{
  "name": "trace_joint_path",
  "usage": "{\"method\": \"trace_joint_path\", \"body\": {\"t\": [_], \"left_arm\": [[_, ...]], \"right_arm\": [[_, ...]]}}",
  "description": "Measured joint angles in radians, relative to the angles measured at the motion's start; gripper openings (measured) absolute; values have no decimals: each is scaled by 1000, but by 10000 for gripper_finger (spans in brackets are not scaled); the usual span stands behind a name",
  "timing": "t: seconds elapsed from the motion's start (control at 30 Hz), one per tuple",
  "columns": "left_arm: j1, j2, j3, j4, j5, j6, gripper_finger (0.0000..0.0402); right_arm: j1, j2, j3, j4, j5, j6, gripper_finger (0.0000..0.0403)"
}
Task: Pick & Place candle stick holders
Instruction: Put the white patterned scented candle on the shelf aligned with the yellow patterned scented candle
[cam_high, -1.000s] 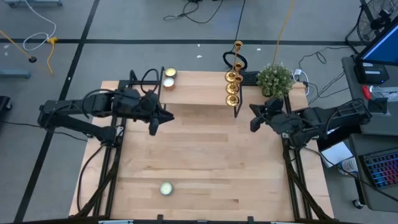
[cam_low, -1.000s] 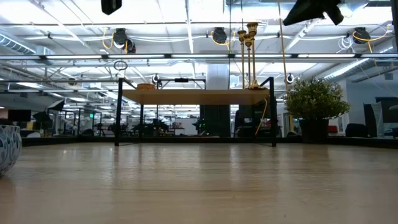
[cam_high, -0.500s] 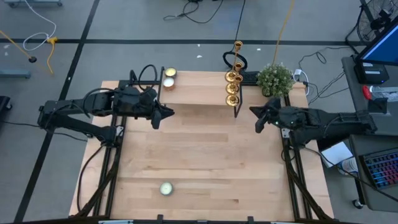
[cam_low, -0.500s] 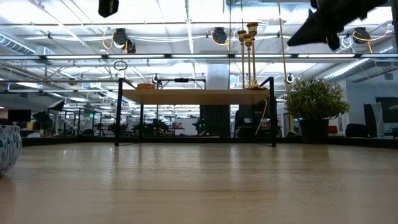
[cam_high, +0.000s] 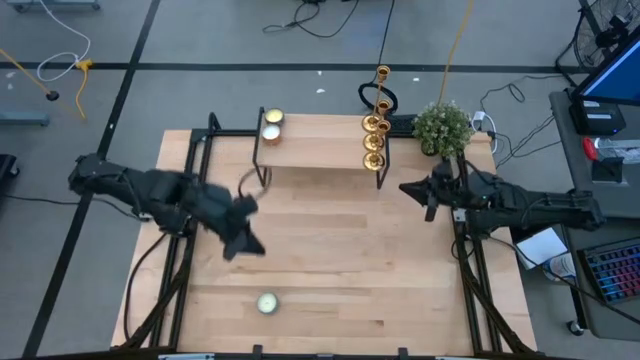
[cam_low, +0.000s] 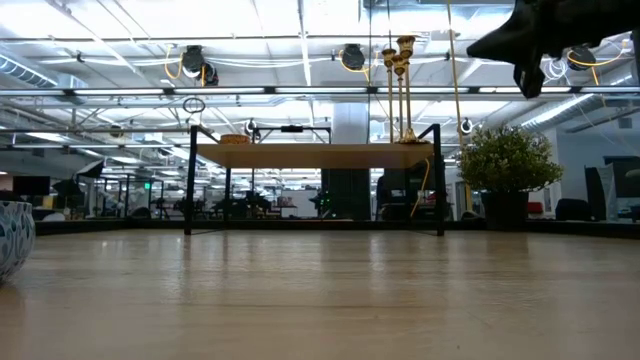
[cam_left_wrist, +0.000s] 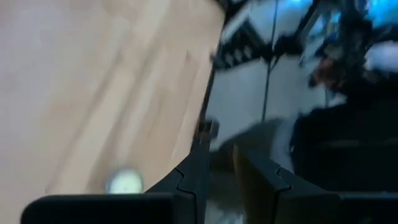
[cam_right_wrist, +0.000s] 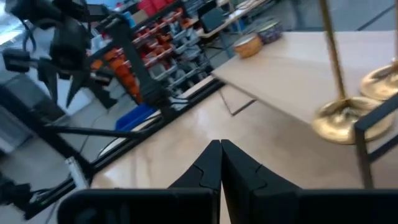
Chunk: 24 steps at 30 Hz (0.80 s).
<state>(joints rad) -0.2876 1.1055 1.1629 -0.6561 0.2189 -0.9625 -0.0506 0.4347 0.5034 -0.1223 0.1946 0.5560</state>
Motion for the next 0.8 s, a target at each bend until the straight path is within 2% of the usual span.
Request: {"method": "trace_joint_path", "body": {"t": [0.17, 0.33, 0.53, 0.67, 0.8], "left_arm": [[-158, 145, 0, -14, -11, -115, 81], [-300, 297, 0, 61, -5, -209, 81], [-451, 400, 0, 109, -5, -393, 81], [-576, 423, 0, -10, -102, -544, 81], [-700, 456, 34, -289, -213, -683, 81]], "right_arm": [[33, 5, 0, 0, -17, 25, 0], [66, 25, 0, 1, -17, 61, 0], [103, 64, 0, 28, -15, 80, 0], [135, 113, 0, 124, -7, 95, 0], [193, 183, 0, 239, 62, 96, 0]]}}
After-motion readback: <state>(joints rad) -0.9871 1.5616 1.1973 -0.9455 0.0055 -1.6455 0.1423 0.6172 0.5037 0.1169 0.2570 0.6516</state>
